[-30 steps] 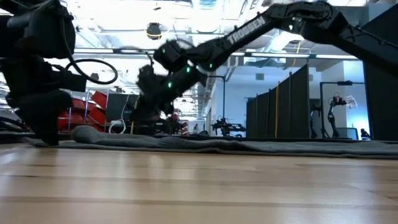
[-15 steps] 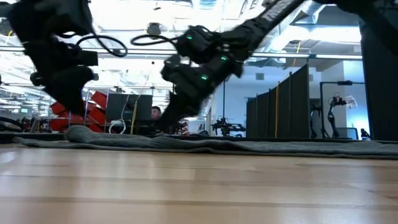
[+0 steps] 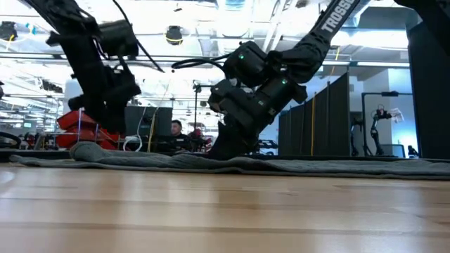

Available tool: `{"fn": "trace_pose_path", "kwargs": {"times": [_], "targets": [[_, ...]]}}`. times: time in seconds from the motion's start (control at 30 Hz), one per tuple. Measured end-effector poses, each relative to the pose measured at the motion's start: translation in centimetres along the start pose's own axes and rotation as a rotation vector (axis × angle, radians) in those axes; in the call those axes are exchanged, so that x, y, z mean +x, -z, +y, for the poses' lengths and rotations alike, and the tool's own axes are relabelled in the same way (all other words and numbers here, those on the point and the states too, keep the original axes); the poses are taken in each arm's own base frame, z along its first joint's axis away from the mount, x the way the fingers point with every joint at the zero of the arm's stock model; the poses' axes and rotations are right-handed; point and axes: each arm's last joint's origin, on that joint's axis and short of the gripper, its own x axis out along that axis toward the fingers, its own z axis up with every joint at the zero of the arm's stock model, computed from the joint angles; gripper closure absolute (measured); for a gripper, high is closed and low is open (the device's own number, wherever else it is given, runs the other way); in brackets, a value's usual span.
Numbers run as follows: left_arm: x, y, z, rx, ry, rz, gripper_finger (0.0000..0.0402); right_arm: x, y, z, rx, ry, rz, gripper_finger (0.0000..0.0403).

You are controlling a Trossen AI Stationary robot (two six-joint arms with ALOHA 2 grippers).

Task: Roll towel
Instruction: Fold the gray towel

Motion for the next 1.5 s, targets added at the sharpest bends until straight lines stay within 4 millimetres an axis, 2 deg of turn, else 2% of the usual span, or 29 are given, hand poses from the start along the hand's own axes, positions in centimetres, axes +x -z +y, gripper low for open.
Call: {"fn": "trace_pose_path", "kwargs": {"times": [0.2, 0.33, 0.5, 0.67, 0.9, 1.03, 1.13, 1.3, 1.43, 1.5], "targets": [[2.3, 0.6, -0.5, 0.043, -0.046, 0.126, 0.0249, -0.1, 0.0, -0.5, -0.002, 0.007, 0.001, 0.0403], [3.2, 1.3, -0.4, 0.073, -0.094, 0.215, 0.0249, -0.1, 0.0, -0.6, -0.002, 0.010, 0.000, 0.0403], [2.5, 2.9, 0.6, 0.083, -0.171, 0.402, 0.0249, -0.1, 0.0, -1.0, 0.006, 0.017, -0.001, 0.0403], [0.2, 4.3, 1.9, 0.051, -0.272, 0.531, 0.0249, -0.2, -0.2, -1.7, 0.017, 0.029, -0.012, 0.0403], [-2.1, 3.6, 0.7, 0.006, -0.062, 0.323, 0.0249, -0.4, -0.3, -2.8, 0.040, 0.048, -0.022, 0.0403], [-2.9, 2.8, -0.1, 0.006, 0.086, 0.199, 0.0249, -0.5, -0.3, -3.3, 0.053, 0.055, -0.024, 0.0403], [-3.1, 2.3, -0.5, 0.034, 0.128, 0.128, 0.0249, -0.6, -0.3, -3.4, 0.057, 0.057, -0.022, 0.0403], [-2.0, 1.3, -0.6, 0.074, 0.091, 0.064, 0.0249, -0.6, -0.3, -3.3, 0.056, 0.055, -0.022, 0.0403], [-0.4, -1.3, -0.4, 0.061, 0.109, -0.065, 0.0249, -0.5, -0.3, -3.3, 0.049, 0.053, -0.021, 0.0403], [0.8, -1.9, -0.1, 0.060, 0.130, -0.044, 0.0249, -0.5, -0.2, -3.3, 0.052, 0.052, -0.020, 0.0403]]}}
